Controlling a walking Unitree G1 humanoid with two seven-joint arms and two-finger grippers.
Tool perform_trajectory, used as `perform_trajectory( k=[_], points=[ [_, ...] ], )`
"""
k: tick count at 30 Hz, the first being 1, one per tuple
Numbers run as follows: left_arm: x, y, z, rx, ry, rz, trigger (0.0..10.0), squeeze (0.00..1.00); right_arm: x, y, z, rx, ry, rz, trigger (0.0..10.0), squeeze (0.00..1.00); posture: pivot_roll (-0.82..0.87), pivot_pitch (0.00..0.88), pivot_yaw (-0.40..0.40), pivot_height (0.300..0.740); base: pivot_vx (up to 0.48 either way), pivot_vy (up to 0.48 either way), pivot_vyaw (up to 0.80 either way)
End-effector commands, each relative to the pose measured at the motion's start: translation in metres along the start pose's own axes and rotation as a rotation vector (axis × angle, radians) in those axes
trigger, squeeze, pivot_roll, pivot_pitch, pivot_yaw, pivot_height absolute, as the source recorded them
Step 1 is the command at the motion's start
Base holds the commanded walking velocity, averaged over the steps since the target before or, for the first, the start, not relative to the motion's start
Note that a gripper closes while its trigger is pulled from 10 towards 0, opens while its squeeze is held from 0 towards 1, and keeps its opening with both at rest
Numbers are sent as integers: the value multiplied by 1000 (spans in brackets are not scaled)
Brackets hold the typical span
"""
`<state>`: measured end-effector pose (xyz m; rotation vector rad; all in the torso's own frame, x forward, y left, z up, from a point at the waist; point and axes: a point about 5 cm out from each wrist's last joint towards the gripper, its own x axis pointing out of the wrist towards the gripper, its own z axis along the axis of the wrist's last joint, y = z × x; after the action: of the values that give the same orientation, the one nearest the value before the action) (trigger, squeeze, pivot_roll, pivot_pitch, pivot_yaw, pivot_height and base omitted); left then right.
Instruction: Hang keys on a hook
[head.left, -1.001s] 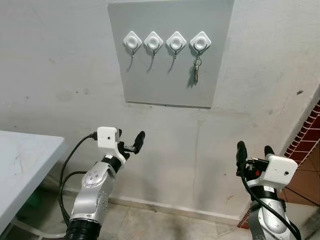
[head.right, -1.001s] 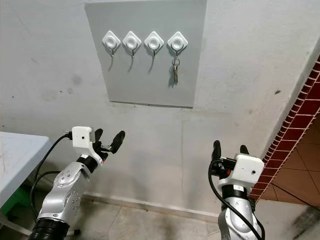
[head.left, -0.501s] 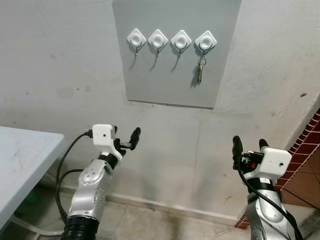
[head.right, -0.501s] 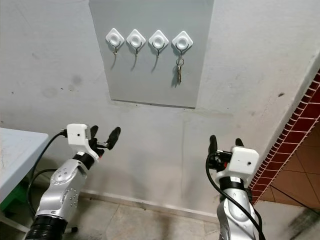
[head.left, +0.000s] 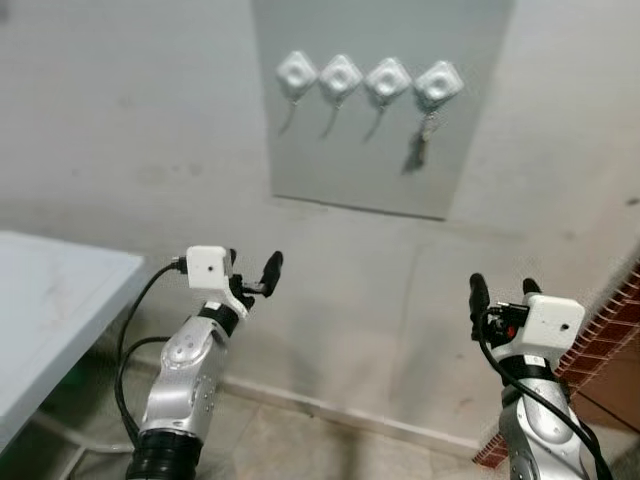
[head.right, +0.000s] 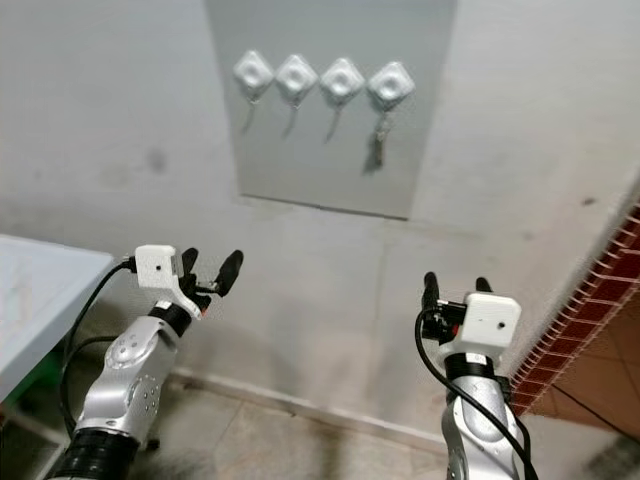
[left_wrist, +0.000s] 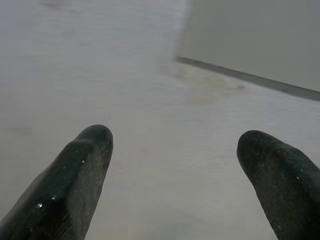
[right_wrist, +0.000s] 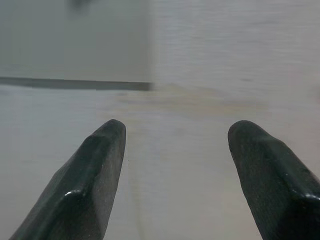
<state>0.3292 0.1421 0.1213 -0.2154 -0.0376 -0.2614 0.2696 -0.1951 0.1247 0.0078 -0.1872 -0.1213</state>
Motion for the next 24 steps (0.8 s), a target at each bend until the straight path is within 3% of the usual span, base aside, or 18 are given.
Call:
perform_trajectory(
  k=[1,24],
  points=[
    [0,1,0,11,1,6,10000,0,0,-1,-3,-4,20,1,10000,0,-71,0,24,740,0,0,800],
    [-5,0,-6,30,15,28,10000,0,3,-1,-5,-16,36,41,10000,0,-42,0,-10,740,0,0,800]
  ],
)
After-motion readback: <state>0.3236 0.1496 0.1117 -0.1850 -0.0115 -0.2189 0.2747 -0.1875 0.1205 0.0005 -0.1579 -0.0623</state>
